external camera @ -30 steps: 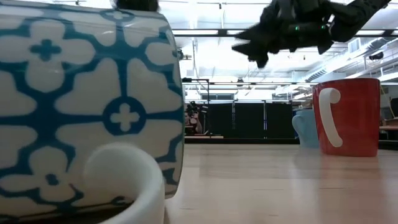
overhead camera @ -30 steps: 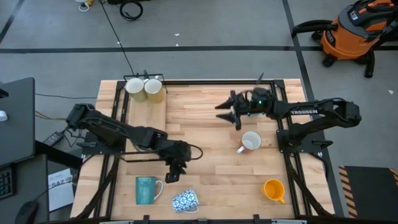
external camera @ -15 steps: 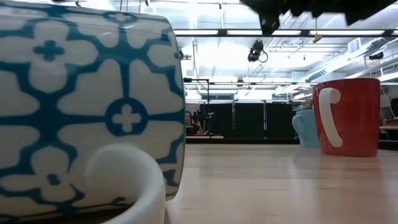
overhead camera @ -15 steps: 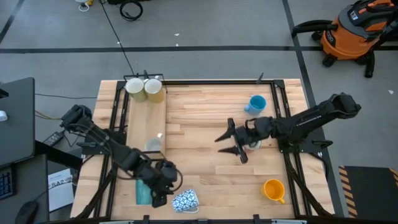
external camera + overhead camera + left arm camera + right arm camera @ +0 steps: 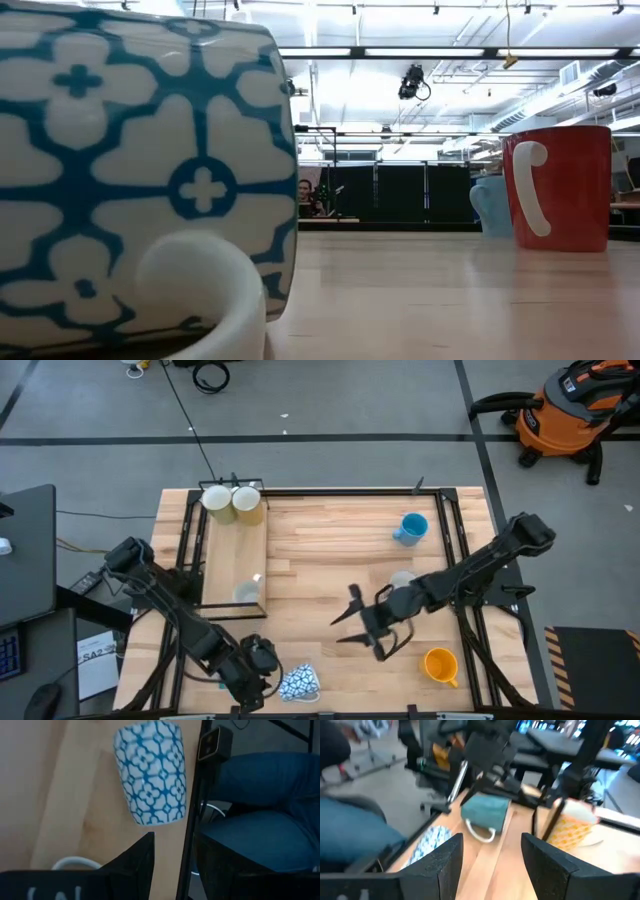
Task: Place coffee mugs
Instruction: Move the blue patterned mug to the center of the table
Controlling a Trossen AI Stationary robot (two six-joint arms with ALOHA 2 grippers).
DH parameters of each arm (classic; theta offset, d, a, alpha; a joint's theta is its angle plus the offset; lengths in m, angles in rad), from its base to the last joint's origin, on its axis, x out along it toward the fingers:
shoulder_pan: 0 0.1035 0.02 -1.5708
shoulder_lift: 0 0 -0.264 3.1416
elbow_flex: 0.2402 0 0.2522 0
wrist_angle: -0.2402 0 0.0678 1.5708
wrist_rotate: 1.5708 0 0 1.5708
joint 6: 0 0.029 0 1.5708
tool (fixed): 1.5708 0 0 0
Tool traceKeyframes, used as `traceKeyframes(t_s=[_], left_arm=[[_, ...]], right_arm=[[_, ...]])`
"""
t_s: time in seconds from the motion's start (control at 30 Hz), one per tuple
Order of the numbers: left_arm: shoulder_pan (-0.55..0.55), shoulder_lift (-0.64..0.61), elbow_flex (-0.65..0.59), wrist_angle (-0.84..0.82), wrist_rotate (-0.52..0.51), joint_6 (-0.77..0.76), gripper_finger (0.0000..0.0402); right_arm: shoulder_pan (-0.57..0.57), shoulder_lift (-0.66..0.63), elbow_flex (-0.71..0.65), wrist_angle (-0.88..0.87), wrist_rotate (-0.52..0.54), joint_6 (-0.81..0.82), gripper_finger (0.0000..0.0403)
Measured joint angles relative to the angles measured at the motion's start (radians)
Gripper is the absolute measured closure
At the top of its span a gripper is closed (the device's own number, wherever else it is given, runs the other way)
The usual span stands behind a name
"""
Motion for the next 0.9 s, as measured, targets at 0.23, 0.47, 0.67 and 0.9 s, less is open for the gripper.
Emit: traceKeyframes(t_s=[0.23,0.47,0.67,0.9], left_arm=[[-0.025,0.069,0.000,0.007,0.006,0.001,0.0260],[-0.032,0.124,0.000,0.026,0.015,0.002,0.0260],[-0.032,0.153,0.000,0.041,0.023,0.009,0.0260],[-0.031,0.179,0.000,0.053,0.022,0.013,0.0260]], right_arm=[[0.002,0.171,0.018,0.009,0.000,-0.006,0.0197],[0.002,0.310,0.018,0.113,-0.022,-0.023,0.0197],[0.002,0.402,0.019,0.226,-0.054,-0.118,0.0197],[0.002,0.516,0.103,0.237,-0.057,-0.190,0.0197]])
